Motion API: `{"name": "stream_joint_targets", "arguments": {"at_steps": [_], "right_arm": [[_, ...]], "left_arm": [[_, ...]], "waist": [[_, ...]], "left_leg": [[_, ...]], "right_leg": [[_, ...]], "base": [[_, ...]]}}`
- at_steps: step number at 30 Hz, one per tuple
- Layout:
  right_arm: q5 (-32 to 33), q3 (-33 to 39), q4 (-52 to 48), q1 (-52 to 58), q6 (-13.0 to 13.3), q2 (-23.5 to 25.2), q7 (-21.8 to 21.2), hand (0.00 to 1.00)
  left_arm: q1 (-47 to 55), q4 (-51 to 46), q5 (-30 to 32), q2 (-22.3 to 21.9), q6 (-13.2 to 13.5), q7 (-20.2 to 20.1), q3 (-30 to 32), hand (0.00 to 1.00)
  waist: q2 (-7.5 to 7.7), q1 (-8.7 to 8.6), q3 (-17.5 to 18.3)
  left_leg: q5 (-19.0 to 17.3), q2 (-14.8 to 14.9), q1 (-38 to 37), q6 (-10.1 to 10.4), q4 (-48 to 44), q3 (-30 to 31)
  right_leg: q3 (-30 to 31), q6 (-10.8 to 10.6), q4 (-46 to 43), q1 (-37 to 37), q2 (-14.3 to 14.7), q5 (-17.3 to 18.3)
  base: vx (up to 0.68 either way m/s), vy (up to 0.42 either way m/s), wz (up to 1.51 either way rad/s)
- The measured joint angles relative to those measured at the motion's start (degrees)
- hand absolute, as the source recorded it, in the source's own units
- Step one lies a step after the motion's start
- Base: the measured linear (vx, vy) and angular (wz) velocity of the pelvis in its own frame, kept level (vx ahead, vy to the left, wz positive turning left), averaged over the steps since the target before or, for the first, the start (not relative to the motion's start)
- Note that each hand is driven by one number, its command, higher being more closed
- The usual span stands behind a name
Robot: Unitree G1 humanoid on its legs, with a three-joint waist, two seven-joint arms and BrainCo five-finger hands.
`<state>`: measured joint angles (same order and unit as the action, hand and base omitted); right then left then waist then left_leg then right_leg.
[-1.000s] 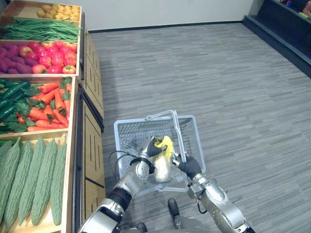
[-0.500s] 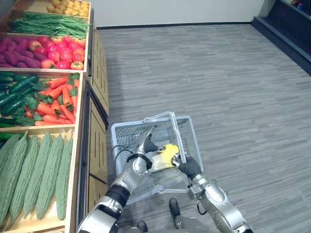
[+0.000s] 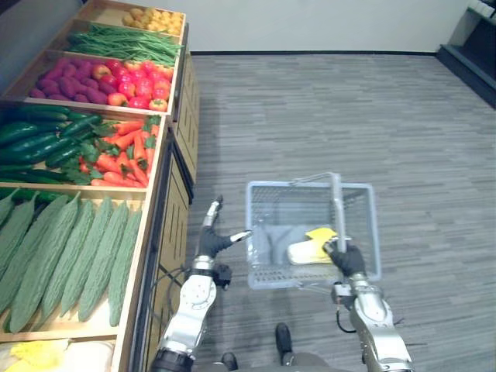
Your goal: Pick vegetable in the basket
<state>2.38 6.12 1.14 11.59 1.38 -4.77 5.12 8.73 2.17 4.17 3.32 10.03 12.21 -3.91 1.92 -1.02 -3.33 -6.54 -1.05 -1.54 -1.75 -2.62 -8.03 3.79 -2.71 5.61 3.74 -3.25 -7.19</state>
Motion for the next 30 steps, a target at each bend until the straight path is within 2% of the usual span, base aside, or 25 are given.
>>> {"name": "stream_joint_targets", "arguments": {"at_steps": [3, 6, 11, 16, 19, 20, 21, 24, 25, 26, 27, 28, 29, 30], "right_arm": [[-0.74, 2.62, 1.33, 0.84, 0.01, 0.0, 0.05, 1.0], [-0.74, 5.69, 2.89, 1.75, 0.02, 0.65, 0.01, 1.0], [-0.73, 7.43, 5.77, 2.44, 0.02, 1.69, -0.17, 1.0], [-0.72, 7.32, 8.39, 2.18, 0.22, 2.2, -0.27, 1.0], [-0.73, 6.76, 10.96, 1.02, 0.44, 2.2, -0.27, 1.0], [-0.74, 6.76, 11.66, 0.87, 0.45, 2.13, -0.24, 1.0], [-0.75, 6.78, 11.91, 0.85, 0.45, 2.11, -0.22, 1.0], [-0.85, 6.79, 13.89, 0.84, 0.43, 2.19, -0.05, 1.0], [-0.89, 6.78, 13.89, 0.8, 0.43, 2.14, -0.04, 1.0], [-1.09, 6.68, 13.88, 0.32, 0.44, 2.15, -0.06, 1.0], [-1.26, 6.64, 13.88, 0.04, 0.44, 2.22, -0.05, 1.0], [-1.31, 6.61, 13.87, -0.35, 0.44, 2.19, -0.01, 1.0], [-1.3, 6.56, 13.87, -0.51, 0.43, 2.15, 0.23, 1.0], [-1.31, 6.24, 13.86, -0.64, 0.45, 2.11, 0.19, 1.0]], "left_arm": [[2.07, 0.04, -1.9, -1.55, 0.12, 0.3, 5.01, 0.0], [3.12, 1.05, -1.79, -1.46, 0.21, 0.31, 10.14, 0.0], [4.63, 3.76, -1.55, -1.49, 0.21, 0.38, 15.6, 0.0], [4.97, 7.45, -1.27, -1.51, 0.21, 0.61, 17.1, 0.0], [5.15, 8.99, -1.28, -1.54, 0.2, 1.27, 17.95, 0.0], [5.2, 9.16, -1.28, -1.64, 0.2, 1.81, 18.02, 0.0], [5.27, 9.16, -1.28, -1.76, 0.2, 1.9, 18.06, 0.0], [5.22, 9.11, -1.27, -2.52, 0.2, 2.0, 18.01, 0.0], [5.16, 9.06, -1.24, -2.62, 0.2, 2.0, 17.95, 0.0], [5.16, 9.01, -1.22, -2.74, 0.2, 2.04, 17.89, 0.0], [5.27, 9.01, -1.22, -2.67, 0.17, 2.08, 17.91, 0.0], [5.26, 8.94, -1.21, -2.58, 0.16, 2.26, 17.77, 0.0], [5.23, 8.79, -1.2, -2.51, 0.16, 2.84, 17.22, 0.0], [5.18, 8.43, -1.2, -2.27, 0.18, 3.1, 17.09, 0.0]], "waist": [[-0.7, 0.48, 0.67], [-0.73, 1.44, 0.7], [-0.47, 1.83, 0.97], [-0.3, 2.03, 1.08], [-0.08, 2.88, 0.99], [-0.08, 3.47, 0.98], [-0.12, 3.48, 0.96], [0.33, 3.1, 0.56], [0.51, 3.03, 0.33], [0.13, 3.12, -1.09], [-0.01, 3.23, -1.3], [-0.11, 2.94, -1.92], [-0.21, 2.08, -2.4], [-0.12, 2.1, -2.44]], "left_leg": [[0.02, 0.11, -0.63, 0.04, 0.39, 0.2], [0.01, 0.14, -1.05, 0.04, 0.65, 0.17], [-0.03, 0.14, -1.29, 0.06, 0.88, 0.08], [-0.24, 0.3, -1.23, 0.03, 0.12, -0.24], [-2.34, 1.1, 0.13, 0.24, -2.99, -2.29], [-3.74, 1.6, 1.12, 0.42, -5.04, -3.36], [-4.3, 1.82, 1.55, 0.53, -6.0, -3.53], [-7.36, 2.33, 1.5, 0.1, -9.29, -3.58], [-8.17, 2.31, 1.35, -0.21, -9.78, -3.68], [-9.0, 2.96, 0.56, -1.11, -10.03, -4.45], [-9.12, 3.12, -0.17, -1.3, -10.05, -4.52], [-9.3, 3.16, -1.09, -1.76, -9.76, -4.57], [-9.78, 3.02, -1.93, -2.3, -9.72, -4.51], [-10.51, 3.07, -2.44, -2.0, -9.76, -4.21]], "right_leg": [[-0.47, 0.05, 0.0, -0.59, 0.05, 0.18], [-0.52, 0.05, 0.0, -0.92, 0.07, 0.22], [-0.71, 0.05, 0.0, -1.58, 0.0, 0.77], [-0.6, 0.09, -0.01, -1.36, 0.06, 0.79], [1.3, 0.27, -1.37, 0.19, 0.84, 1.12], [2.3, 0.17, -2.92, 1.42, 1.3, 2.03], [2.55, 0.19, -3.95, 1.97, 1.54, 2.54], [2.52, -0.13, -14.23, 5.38, 2.28, 7.99], [1.98, -0.12, -16.96, 6.38, 2.26, 8.6], [-1.22, -0.12, -24.57, 9.49, 2.15, 8.73], [-3.15, -0.08, -28.02, 11.01, 1.96, 8.75], [-6.38, 1.03, -32.57, 13.2, 0.87, 9.57], [-10.15, 1.77, -35.96, 14.89, -1.07, 11.17], [-12.37, 1.97, -34.52, 16.02, -2.19, 11.78]], "base": [[0.02, -0.008, 0.06], [0.0, 0.0, 0.0], [0.0, 0.0, 0.0], [0.0, -0.002, -0.01], [-0.03, -0.007, -0.38], [-0.03, -0.006, -0.4], [-0.02, 0.0, -0.32], [0.0, 0.012, -0.09], [-0.01, 0.012, -0.18], [-0.03, 0.009, -0.2], [-0.01, 0.01, -0.16], [0.05, 0.009, 0.04], [0.15, 0.019, 0.02], [0.17, 0.014, 0.01]]}}
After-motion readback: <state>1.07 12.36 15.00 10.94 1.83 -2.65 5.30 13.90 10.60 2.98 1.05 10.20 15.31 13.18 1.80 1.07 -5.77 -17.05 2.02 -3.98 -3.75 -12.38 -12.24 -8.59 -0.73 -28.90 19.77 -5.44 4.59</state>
